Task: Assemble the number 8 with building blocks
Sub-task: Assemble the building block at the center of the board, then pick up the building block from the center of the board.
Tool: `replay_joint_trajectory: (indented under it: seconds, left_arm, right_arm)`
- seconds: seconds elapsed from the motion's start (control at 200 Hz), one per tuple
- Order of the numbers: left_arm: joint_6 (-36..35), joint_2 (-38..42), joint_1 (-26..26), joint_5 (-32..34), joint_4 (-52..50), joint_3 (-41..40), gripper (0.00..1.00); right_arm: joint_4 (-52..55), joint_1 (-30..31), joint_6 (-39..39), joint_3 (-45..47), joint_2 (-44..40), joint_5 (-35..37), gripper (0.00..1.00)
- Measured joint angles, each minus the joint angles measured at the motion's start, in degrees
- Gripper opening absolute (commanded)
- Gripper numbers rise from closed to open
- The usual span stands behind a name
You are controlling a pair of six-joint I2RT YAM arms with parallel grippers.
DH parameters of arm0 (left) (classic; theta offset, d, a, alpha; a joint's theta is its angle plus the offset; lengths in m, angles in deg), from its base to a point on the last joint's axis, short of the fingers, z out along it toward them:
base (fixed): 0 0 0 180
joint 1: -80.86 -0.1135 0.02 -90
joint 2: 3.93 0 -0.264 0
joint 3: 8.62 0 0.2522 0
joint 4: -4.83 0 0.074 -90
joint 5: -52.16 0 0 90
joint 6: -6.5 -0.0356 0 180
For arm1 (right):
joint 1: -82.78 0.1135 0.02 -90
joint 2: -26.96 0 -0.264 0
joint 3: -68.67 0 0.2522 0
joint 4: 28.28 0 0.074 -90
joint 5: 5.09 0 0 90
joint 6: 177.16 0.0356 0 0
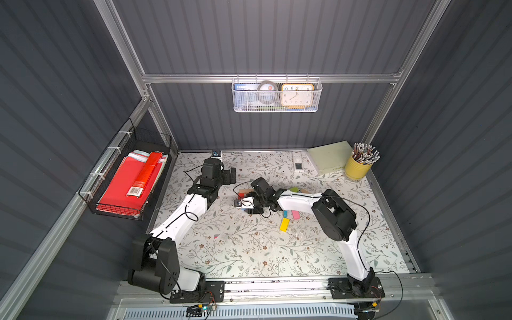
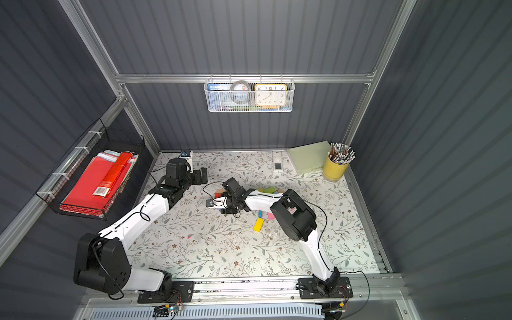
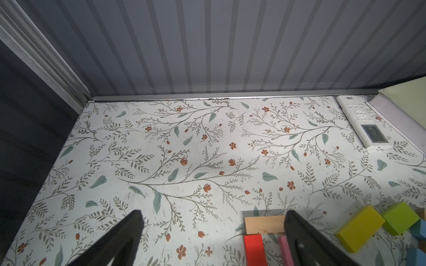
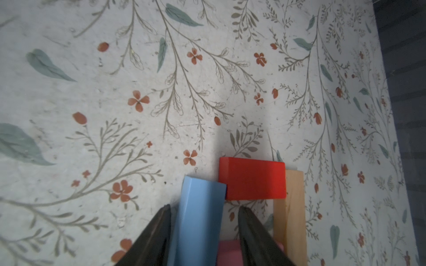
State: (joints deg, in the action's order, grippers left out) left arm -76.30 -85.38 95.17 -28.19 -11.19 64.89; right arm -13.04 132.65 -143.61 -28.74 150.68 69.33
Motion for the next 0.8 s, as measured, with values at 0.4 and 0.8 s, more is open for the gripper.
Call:
replay_joint_trajectory:
  seconds: [0.4, 0.8]
  left_arm:
    - [-0.7, 0.0, 0.6, -8.2, 1.5, 0.0, 0.99]
    - [7.8, -6.1, 28.6, -8.7, -0.5, 2.1, 0.9]
  right_arm:
    - [-1.5, -4.1, 32.3, 13.9, -34.4, -2.0, 0.64]
    - [9.6, -25.2, 66.2, 36.9, -52.6, 8.5, 0.67]
